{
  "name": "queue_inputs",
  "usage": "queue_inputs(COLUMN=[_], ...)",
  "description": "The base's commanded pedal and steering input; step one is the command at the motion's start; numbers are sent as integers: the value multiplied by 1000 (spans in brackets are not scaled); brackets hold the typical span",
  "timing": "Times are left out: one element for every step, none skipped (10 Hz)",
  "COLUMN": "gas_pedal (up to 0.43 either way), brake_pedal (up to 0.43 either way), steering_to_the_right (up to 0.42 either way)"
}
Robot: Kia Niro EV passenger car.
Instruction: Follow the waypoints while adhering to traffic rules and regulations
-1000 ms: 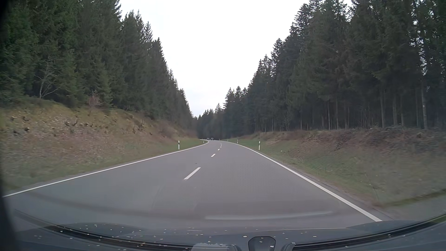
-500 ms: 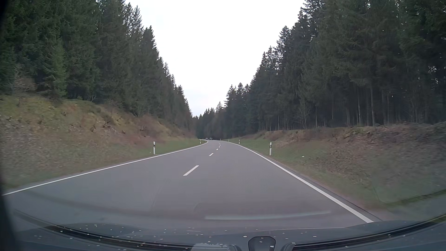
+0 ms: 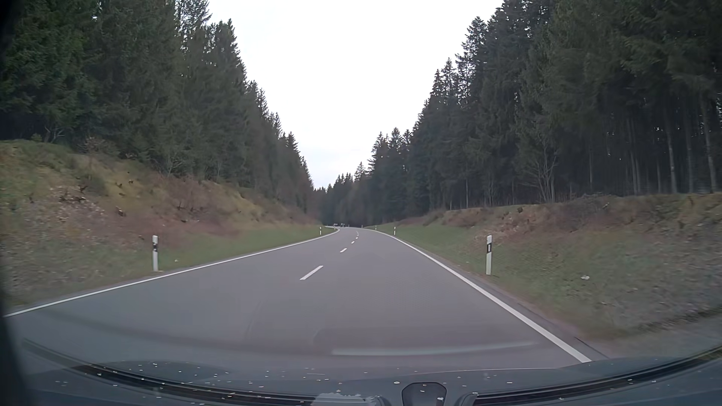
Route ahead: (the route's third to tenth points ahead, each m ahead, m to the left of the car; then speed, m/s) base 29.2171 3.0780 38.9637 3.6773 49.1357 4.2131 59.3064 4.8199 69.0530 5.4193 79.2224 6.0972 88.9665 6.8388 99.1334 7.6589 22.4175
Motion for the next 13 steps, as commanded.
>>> queue_inputs(gas_pedal=[311,319,319,319,319,319,331,331,331,331,331,331,331], brake_pedal=[0,0,0,0,0,0,0,0,0,0,0,0,0], steering_to_the_right=[-10,-10,-10,-11,-11,-10,-10,-10,-8,-5,-4,-4,-4])
